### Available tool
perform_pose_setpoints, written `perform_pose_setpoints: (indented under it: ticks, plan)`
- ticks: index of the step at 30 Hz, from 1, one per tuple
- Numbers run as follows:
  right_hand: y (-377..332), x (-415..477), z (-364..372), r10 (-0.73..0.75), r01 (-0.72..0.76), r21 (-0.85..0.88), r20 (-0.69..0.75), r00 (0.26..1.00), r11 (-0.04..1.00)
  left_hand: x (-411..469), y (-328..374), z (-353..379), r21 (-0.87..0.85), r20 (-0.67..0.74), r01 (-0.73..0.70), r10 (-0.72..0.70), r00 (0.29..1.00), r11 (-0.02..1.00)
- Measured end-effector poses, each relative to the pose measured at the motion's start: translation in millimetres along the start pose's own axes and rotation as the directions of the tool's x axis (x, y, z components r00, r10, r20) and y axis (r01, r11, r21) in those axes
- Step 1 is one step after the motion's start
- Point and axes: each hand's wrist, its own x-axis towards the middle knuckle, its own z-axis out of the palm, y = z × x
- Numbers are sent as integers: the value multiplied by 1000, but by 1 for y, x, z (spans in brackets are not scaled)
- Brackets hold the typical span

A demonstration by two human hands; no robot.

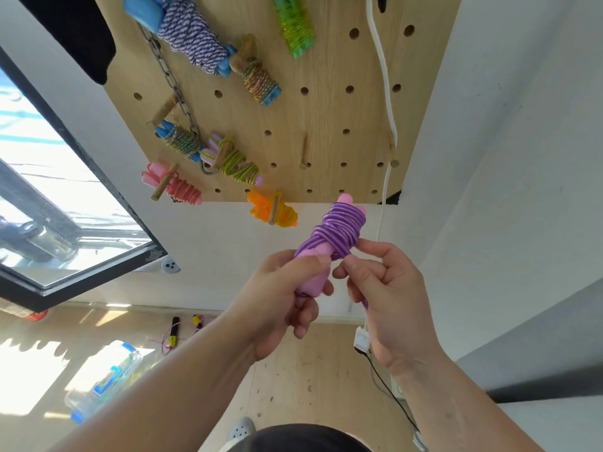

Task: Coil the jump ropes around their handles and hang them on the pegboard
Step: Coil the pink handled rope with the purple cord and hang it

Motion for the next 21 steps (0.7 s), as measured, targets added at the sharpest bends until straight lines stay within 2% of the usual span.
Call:
perform_pose_setpoints:
  ticks: [4, 8, 11, 13, 17, 19, 21]
  plan:
    - [-2, -4, 7, 162, -167, 213, 37, 986, 963, -4, -3, 1, -205, 120, 101, -78, 990, 973]
    - [-4, 1, 1, 323, -341, 144, 131, 937, 929, -6, -1, -8, -296, 219, 159, -95, 971, 942]
    - [1, -3, -4, 376, -412, 183, 203, 904, 892, -7, 4, -12, -346, 354, 177, -47, 934, 921]
    - [0, -5, -2, 341, -387, 191, 235, 910, 902, -6, 7, -10, -335, 395, 170, -26, 918, 927]
    - [-7, 3, 0, 271, -286, 116, 126, 954, 951, -5, 8, -6, -427, 381, 172, 4, 925, 888]
    - [-8, 8, -2, 129, -133, 52, 81, 988, 990, -4, 3, -6, -480, 349, 178, 0, 937, 859]
    - [-6, 11, -4, -99, 98, 13, 65, 993, 995, -5, -1, -5, -551, 323, 185, 4, 946, 814]
